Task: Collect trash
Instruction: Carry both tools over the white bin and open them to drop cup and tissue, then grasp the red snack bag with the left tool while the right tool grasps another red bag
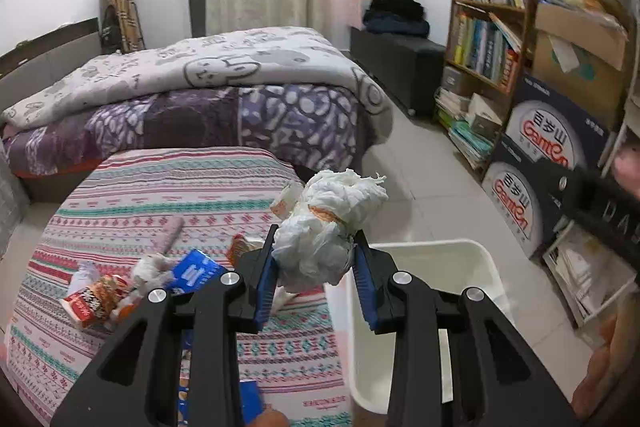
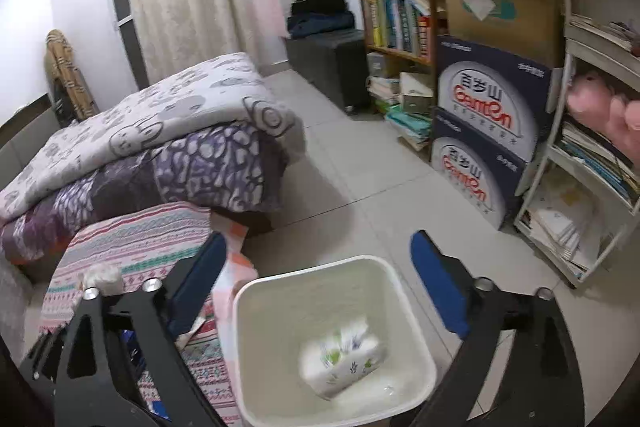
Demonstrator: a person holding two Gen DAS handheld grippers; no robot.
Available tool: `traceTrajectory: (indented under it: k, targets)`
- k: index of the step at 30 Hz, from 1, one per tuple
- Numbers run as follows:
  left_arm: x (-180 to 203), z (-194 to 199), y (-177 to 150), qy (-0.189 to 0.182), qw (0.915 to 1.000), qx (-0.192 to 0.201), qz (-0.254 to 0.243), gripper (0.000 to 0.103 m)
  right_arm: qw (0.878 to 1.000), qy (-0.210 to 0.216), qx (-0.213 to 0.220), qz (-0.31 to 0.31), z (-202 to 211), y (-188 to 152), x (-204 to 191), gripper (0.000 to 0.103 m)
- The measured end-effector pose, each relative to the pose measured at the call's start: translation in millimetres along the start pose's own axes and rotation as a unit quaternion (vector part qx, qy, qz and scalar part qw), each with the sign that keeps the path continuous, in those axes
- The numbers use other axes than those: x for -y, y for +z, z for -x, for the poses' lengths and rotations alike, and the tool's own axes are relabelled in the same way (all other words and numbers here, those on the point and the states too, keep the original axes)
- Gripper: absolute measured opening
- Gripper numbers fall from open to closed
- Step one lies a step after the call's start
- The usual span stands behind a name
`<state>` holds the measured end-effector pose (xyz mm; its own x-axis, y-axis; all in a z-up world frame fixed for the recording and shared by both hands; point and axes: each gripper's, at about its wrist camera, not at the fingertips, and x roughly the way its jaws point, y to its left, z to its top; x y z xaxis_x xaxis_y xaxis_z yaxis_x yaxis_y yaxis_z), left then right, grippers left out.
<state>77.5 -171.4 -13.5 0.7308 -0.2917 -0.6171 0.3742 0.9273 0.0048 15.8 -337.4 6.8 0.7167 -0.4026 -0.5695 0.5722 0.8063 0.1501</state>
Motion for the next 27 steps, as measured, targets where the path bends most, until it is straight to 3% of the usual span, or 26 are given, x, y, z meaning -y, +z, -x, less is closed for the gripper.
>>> traceTrajectory:
  k: [13,15,17,19,27]
  targets:
    - [36,-18,-7,-0.040,0.9984,-0.028,-0.029,0.036,0.997,-0.028,-0.023,-0.065,-9,7,45,0.096]
    - [43,-22,-9,-0.057,0.9970,-0.037,-0.038,0.041,0.996,-0.031,-0.025,-0.075,-10,8,49,0.096]
    - [48,-25,-10,-0.073,0.9953,-0.045,-0.043,0.066,0.996,-0.031,-0.028,-0.083,-11,8,51,0.096]
    - [51,-26,-12,-0.082,0.9946,-0.044,-0.046,0.074,0.995,-0.029,-0.031,-0.089,-12,8,53,0.096]
    - [38,-29,-12,-0.065,0.9957,-0.051,-0.042,0.080,0.995,-0.014,-0.047,-0.089,-17,6,40,0.096]
